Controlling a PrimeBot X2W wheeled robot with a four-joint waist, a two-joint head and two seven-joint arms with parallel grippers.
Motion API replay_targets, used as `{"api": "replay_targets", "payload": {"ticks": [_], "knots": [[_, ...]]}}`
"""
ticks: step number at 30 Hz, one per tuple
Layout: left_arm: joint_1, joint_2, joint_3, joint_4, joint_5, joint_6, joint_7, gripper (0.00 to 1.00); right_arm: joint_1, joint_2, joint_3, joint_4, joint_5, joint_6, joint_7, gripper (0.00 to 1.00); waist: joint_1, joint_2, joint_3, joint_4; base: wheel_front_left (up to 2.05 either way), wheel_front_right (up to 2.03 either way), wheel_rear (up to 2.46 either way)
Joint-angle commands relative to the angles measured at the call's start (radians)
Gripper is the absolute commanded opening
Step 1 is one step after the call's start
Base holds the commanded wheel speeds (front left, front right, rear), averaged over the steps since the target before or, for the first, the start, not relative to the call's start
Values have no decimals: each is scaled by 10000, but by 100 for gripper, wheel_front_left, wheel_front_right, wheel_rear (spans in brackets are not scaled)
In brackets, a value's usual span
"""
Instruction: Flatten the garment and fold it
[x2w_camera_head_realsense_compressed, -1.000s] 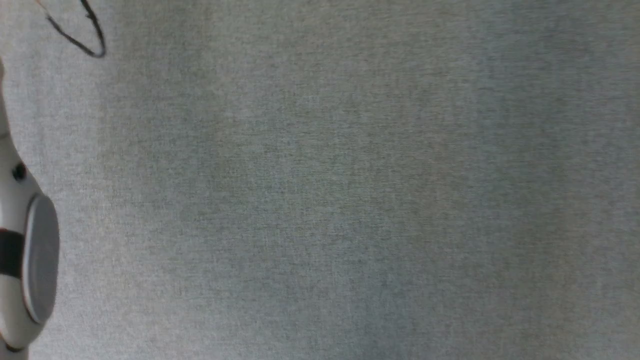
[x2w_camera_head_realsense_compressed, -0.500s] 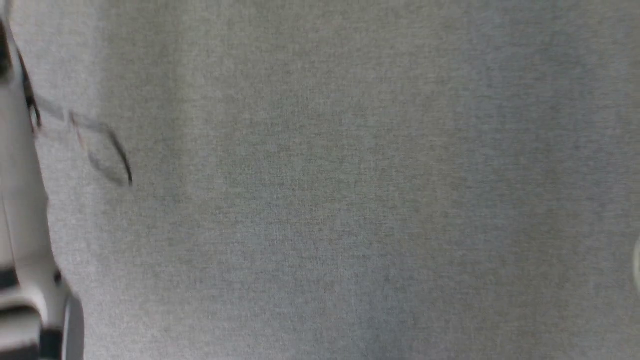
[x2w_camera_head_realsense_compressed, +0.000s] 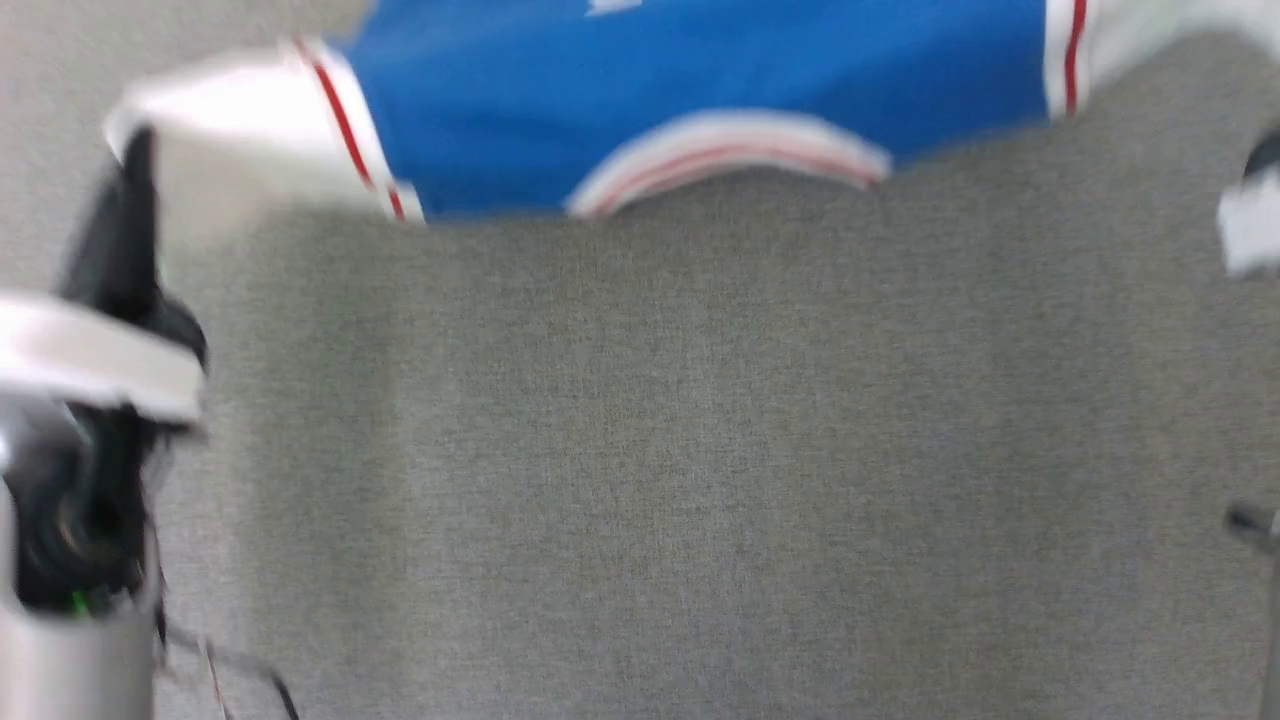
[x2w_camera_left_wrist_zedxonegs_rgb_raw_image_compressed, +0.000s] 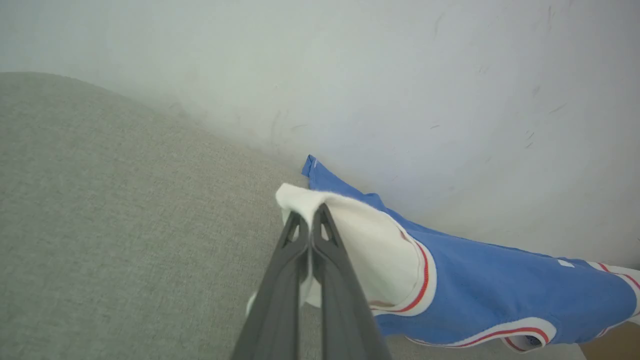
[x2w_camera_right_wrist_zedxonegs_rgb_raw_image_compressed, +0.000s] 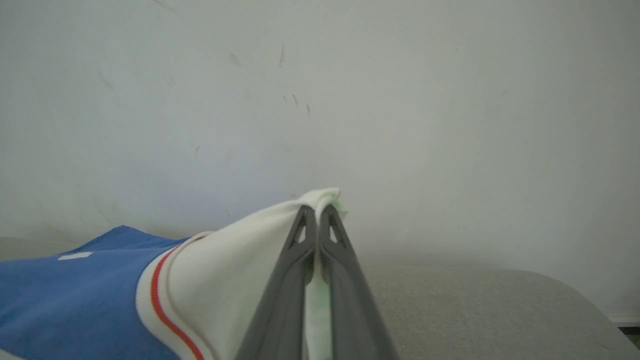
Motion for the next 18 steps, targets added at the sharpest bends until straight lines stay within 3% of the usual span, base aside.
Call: {"api": "replay_targets", "payload": {"ticks": [1, 7, 18], "knots": [[753, -65, -11, -230, -19, 75, 52, 0, 805, 208, -181, -448, 115, -9, 130, 0, 3, 0, -818, 45, 0, 0, 0], [2918, -76, -500, -362, 333, -68, 131, 0, 3296, 832, -549, -1201, 467, -9, 316, 0, 3, 0, -1661, 135, 0, 0, 0], [5885, -134, -1343, -273, 514, 52, 725, 0, 7018, 1151, -713, -882, 1027, -9, 1152, 0, 3, 0, -3242, 310, 0, 0, 0]]}}
